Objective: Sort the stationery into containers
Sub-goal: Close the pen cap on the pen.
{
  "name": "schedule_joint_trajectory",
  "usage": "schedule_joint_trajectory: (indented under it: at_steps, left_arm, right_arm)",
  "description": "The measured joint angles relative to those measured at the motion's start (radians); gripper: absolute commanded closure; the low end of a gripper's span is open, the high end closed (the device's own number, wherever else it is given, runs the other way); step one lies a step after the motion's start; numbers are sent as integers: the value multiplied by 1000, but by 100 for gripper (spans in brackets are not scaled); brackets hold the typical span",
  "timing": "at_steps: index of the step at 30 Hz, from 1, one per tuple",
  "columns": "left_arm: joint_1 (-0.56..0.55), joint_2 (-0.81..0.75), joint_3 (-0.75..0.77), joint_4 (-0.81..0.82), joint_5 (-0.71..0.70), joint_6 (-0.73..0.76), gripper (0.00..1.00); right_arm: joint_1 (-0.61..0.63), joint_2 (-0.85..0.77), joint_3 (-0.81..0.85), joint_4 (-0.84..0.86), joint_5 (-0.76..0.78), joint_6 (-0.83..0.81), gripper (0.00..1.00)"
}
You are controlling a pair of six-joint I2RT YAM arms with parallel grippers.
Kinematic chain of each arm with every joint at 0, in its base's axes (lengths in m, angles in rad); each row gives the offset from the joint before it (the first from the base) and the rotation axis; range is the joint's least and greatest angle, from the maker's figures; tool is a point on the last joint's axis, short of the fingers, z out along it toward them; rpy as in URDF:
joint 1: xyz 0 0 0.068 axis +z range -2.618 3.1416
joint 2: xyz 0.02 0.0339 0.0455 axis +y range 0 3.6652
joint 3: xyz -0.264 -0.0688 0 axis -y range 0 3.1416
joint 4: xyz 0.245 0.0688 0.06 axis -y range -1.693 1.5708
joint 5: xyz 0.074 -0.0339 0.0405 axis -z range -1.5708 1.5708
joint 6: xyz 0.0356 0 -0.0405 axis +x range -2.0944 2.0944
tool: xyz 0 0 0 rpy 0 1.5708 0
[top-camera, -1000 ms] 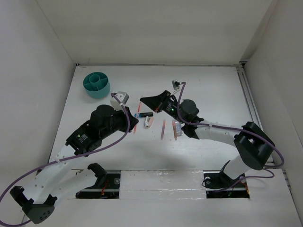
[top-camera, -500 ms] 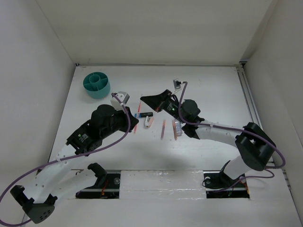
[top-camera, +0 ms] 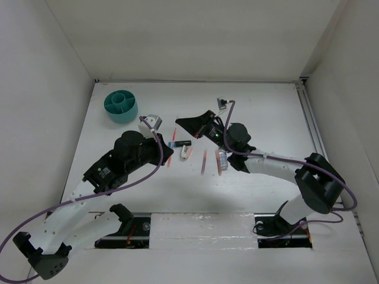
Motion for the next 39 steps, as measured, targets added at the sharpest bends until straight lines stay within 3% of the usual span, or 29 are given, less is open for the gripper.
schedule_joint_trajectory:
  at_steps: [39]
  left_arm:
    - [0,3,0,0,3,0,100]
  right_arm:
    - [-8,0,-13,2,3,-27,100]
